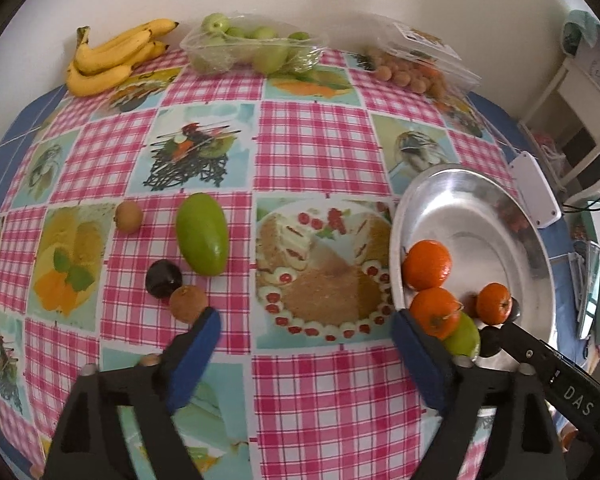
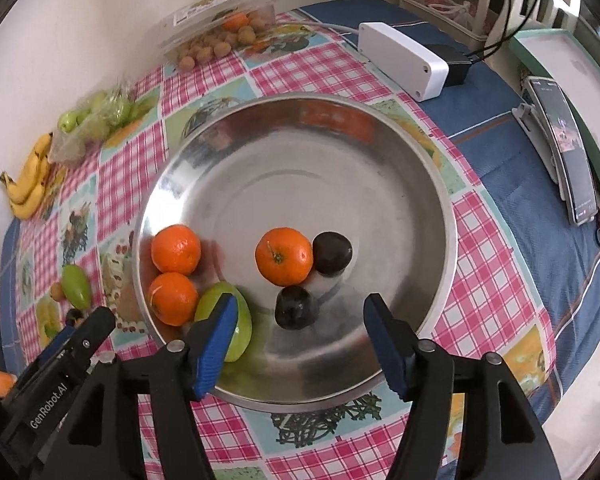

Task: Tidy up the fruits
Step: 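Withdraw both open grippers from the bowl toward the remaining fruits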

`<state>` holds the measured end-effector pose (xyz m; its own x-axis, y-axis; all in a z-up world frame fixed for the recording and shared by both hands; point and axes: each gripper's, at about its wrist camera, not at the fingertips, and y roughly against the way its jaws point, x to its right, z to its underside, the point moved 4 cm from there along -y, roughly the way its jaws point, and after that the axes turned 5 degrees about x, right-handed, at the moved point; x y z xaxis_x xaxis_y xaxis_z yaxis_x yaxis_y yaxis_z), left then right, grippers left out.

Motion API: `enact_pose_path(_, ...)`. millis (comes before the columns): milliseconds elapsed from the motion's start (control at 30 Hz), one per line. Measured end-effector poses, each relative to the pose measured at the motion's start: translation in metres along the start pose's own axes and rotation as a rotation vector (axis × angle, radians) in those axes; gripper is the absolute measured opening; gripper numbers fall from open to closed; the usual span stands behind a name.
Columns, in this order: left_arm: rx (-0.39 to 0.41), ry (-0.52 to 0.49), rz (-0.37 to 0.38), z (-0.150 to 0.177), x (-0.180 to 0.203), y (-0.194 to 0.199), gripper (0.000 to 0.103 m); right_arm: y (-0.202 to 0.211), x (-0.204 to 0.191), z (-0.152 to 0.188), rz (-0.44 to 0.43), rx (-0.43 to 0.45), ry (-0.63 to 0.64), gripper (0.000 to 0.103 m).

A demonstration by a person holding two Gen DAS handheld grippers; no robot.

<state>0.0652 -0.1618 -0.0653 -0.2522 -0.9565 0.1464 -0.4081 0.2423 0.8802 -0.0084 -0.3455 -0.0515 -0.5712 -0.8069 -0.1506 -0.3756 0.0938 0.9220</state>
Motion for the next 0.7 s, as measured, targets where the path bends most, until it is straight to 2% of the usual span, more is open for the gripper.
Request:
enact_pose_path(133, 0.000, 0.009, -0.013, 0.001, -0.005, -0.001, 0.097, -0.003, -0.001, 0.001, 0.005, -0.007, 0.015, 0.071)
enact_pose_path(200, 0.003, 0.013, -0.020, 0.001, -0.007, -0.001, 0.100, -0.003, -0.001, 0.001, 0.012, -0.004, 0.022, 0.076)
enact_pose_path(333, 0.007, 0.022, -0.038, 0.000, -0.013, -0.002, 0.103, -0.004, 0.000, 0.001, 0.022, 0.003, 0.030, 0.078)
enact_pose_path(400, 0.006, 0.025, -0.045, 0.000, -0.015, -0.003, 0.103, -0.005, 0.000, 0.000, 0.025, 0.005, 0.030, 0.087)
enact_pose_path(567, 0.011, 0.039, -0.062, 0.000, -0.019, -0.002, 0.103, -0.005, 0.001, -0.001, 0.031, 0.019, 0.033, 0.089)
enact_pose_path(633, 0.016, 0.041, -0.069, -0.001, -0.021, -0.001, 0.103, -0.005, 0.001, -0.001, 0.035, 0.025, 0.037, 0.100)
enact_pose_path(700, 0.012, 0.043, -0.073, 0.000, -0.023, -0.002, 0.103, -0.004, 0.001, -0.001, 0.045, 0.031, 0.040, 0.103)
